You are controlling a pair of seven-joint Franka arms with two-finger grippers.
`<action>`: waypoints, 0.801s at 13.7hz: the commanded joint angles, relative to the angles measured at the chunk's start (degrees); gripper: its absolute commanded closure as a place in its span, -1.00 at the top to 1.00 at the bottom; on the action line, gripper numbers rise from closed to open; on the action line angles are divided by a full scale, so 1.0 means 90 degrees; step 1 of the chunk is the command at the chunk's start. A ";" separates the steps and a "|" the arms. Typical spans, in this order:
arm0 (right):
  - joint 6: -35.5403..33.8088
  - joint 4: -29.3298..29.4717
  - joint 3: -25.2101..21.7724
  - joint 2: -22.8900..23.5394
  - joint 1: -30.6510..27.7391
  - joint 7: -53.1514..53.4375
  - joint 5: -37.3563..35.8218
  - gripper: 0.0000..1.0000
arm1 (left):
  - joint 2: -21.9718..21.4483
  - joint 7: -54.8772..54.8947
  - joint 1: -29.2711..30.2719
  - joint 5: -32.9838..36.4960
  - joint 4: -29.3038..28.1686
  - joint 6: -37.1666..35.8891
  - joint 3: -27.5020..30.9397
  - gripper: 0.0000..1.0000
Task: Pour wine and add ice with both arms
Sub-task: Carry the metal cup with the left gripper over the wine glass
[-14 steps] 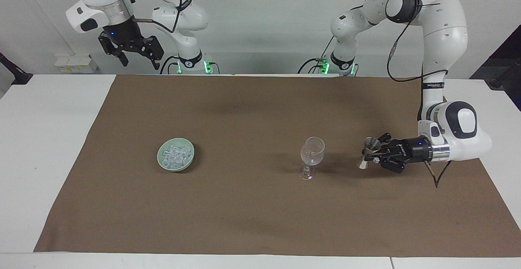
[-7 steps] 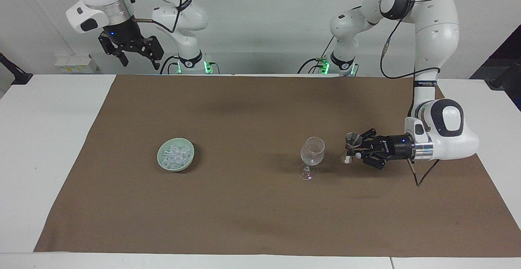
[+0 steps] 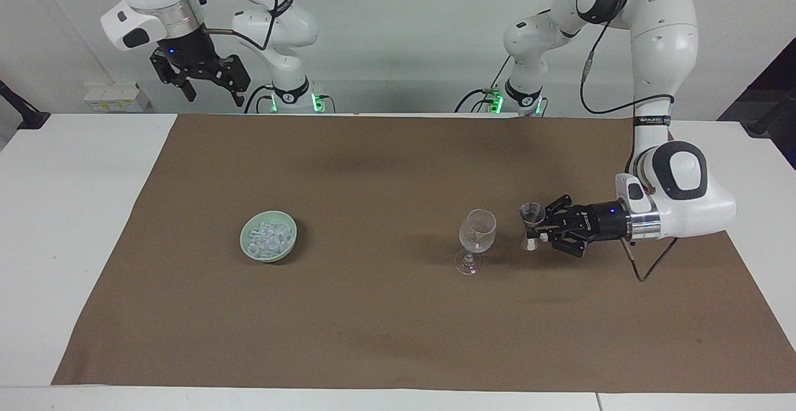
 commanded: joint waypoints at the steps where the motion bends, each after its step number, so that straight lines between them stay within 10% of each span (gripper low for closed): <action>1: 0.0027 -0.0128 -0.0008 -0.0113 -0.0074 -0.0067 0.0151 1.00 | -0.0364 -0.0495 -0.0117 0.0390 -0.0125 0.0150 0.0096 -1.00; 11: 0.0027 -0.0128 -0.0008 -0.0113 -0.0074 -0.0067 0.0151 1.00 | -0.0774 -0.1773 -0.0536 0.1500 -0.0047 0.0627 0.0106 -1.00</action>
